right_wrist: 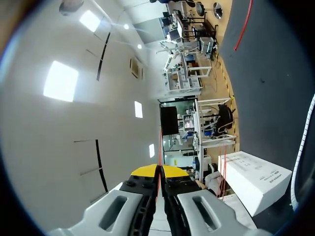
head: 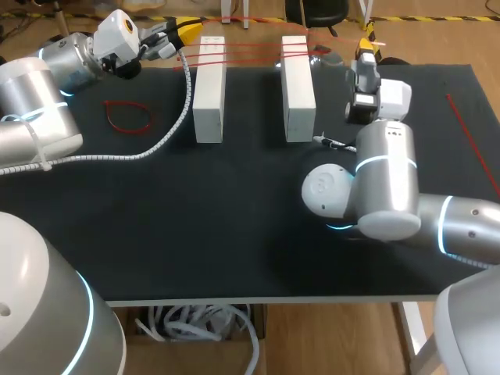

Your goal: Grab the tape and strap the tape.

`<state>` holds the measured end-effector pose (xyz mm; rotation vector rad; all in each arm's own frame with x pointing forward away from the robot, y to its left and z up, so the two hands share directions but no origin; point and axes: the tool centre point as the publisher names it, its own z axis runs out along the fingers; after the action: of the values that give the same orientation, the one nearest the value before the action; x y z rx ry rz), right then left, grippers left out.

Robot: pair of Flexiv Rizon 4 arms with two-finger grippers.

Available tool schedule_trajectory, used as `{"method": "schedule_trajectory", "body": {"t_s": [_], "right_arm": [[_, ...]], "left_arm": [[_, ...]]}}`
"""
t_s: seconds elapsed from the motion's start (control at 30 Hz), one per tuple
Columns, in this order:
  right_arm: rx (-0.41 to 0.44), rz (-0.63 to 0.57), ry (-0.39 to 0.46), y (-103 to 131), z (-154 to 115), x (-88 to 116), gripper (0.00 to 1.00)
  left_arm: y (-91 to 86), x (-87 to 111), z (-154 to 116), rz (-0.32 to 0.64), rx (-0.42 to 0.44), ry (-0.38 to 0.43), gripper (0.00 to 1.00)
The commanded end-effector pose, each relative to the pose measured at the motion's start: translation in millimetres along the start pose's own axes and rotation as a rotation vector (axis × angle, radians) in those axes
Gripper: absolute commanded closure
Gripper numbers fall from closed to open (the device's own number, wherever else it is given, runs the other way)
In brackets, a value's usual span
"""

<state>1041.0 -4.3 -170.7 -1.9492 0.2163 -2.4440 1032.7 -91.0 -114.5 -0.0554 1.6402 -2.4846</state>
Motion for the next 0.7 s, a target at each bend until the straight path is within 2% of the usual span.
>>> {"method": "schedule_trajectory", "body": {"t_s": [0.03,0.1,0.4,0.7], "right_arm": [[0.031,-0.054,-0.013,1.3,0.6,1.3,1.00],[0.036,-0.095,-0.011,1.6,0.5,1.4,1.00],[0.052,-0.141,-0.024,6.1,0.7,6.2,1.00],[0.052,-0.134,-0.023,7.1,0.3,8.2,1.00]], "left_arm": [[0.7,0.7,0.2,0.003,0.003,-0.002,1.00],[0.7,0.7,0.2,0.003,0.003,-0.002,1.00],[0.7,0.7,0.2,0.003,0.003,-0.002,1.00],[0.7,0.7,0.2,0.003,0.003,-0.002,1.00]]}}
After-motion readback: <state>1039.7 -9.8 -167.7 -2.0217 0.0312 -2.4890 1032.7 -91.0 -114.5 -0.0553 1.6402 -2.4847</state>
